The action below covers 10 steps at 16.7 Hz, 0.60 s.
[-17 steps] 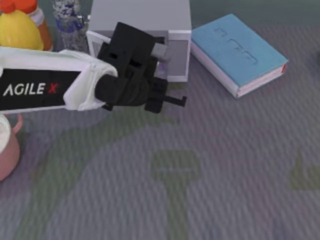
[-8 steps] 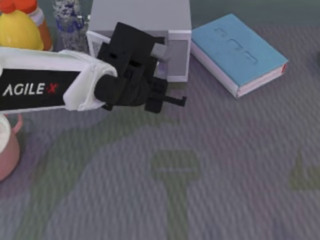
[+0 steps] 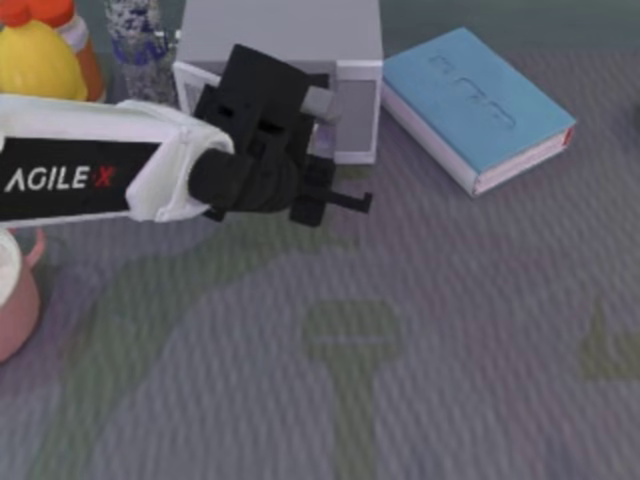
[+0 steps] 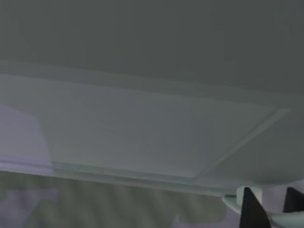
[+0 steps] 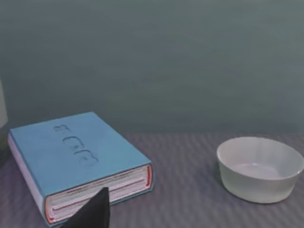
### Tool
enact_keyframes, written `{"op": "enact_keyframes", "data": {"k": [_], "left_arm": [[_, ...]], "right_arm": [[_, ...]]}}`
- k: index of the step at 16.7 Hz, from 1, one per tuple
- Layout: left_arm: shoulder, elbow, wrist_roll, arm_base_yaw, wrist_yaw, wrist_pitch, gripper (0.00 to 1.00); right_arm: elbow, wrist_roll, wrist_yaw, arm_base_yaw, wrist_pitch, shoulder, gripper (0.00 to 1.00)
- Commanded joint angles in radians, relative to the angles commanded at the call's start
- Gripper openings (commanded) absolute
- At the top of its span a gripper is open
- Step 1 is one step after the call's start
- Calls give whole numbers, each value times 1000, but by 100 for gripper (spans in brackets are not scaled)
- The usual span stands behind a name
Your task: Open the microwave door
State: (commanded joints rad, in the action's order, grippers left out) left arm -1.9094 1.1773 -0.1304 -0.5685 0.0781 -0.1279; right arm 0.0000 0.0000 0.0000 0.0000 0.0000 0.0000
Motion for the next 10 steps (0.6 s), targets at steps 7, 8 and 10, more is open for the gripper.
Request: {"op": "enact_keyframes", "data": {"k": [7,8,10], "left_arm": [[21,-28,37,10,-37,10,0],[27,-34,48,14,-45,13,0],[37,-51,70,24,-61,17,0]], "right_arm": [[0,0,0,0,0,0,100],[0,0,0,0,0,0,100],[0,0,0,0,0,0,100]]}}
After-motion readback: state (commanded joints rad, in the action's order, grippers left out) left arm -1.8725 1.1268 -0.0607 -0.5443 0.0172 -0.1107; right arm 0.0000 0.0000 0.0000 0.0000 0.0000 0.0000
